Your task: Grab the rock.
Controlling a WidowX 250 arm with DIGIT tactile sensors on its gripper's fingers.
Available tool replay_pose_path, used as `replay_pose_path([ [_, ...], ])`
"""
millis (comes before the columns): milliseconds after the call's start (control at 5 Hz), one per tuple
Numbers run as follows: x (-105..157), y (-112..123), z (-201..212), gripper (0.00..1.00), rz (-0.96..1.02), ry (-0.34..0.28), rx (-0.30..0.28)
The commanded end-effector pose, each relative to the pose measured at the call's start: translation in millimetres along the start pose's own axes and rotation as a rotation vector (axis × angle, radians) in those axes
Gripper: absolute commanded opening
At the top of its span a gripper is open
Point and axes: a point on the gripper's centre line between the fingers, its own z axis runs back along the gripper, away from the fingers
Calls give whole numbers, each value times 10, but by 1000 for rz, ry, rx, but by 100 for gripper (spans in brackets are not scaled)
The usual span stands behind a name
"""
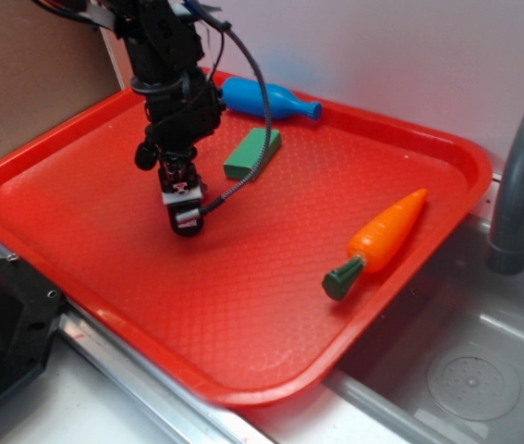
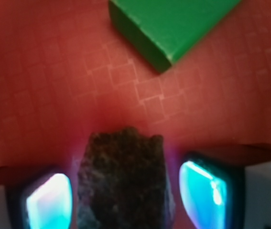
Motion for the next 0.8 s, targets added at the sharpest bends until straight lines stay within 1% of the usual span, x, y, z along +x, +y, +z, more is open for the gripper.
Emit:
replay_pose_path([
  [0, -122, -121, 68, 0, 12, -40, -3],
  [200, -206, -155, 392, 0, 40, -81, 26],
  [400, -368, -111, 886, 0, 196, -141, 19],
  [600, -605, 6, 1380, 0, 421, -159, -25],
])
